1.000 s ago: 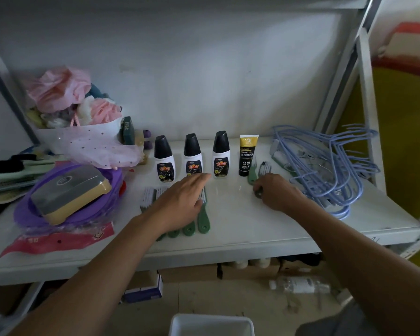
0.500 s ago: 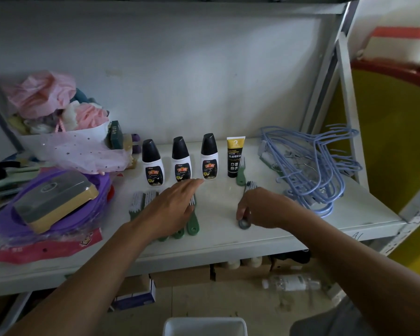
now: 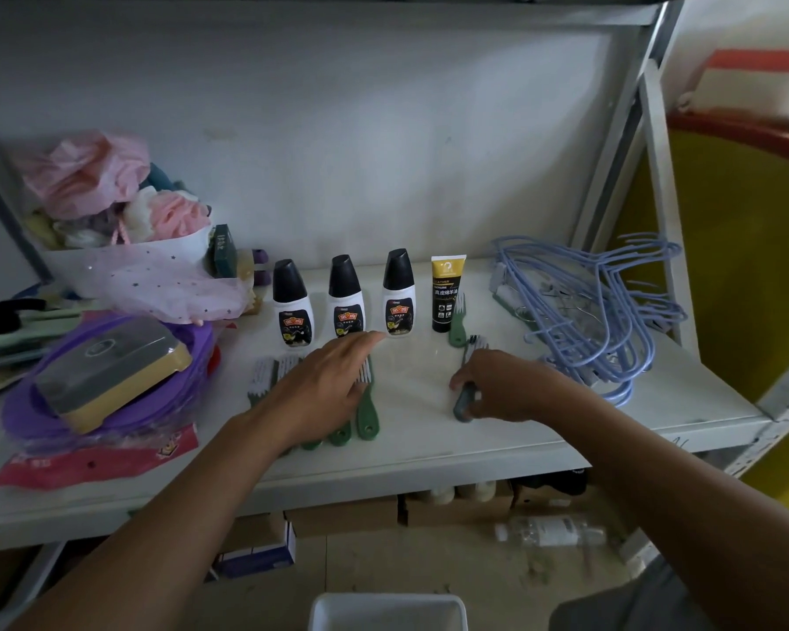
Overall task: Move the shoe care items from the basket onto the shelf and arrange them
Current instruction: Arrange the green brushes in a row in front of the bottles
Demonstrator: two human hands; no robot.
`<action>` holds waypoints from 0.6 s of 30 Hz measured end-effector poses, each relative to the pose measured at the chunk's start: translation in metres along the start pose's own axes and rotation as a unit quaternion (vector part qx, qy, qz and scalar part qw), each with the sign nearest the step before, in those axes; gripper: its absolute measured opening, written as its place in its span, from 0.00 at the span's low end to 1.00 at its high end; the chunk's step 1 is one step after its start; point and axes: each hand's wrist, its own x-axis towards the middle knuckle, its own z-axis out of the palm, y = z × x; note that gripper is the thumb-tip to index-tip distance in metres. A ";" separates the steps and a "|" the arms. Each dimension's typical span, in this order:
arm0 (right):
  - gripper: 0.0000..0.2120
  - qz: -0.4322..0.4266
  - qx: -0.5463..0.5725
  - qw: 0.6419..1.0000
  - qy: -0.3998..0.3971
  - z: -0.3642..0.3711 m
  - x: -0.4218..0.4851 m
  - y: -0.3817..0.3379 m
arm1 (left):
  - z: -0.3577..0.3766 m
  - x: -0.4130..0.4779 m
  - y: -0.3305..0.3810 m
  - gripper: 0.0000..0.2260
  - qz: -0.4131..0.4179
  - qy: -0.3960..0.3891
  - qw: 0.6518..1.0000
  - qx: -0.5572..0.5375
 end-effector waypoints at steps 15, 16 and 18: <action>0.18 -0.054 0.062 0.995 0.052 0.001 -0.010 -0.024 | -0.003 -0.002 -0.010 0.30 -0.007 0.002 1.000 0.005; 0.20 -0.038 0.074 0.994 0.071 -0.001 -0.008 -0.021 | -0.003 -0.002 -0.011 0.30 -0.007 0.001 1.000 0.006; 0.25 -0.008 0.093 0.992 0.087 -0.003 -0.002 -0.016 | -0.003 -0.002 -0.013 0.30 -0.008 -0.001 1.000 0.009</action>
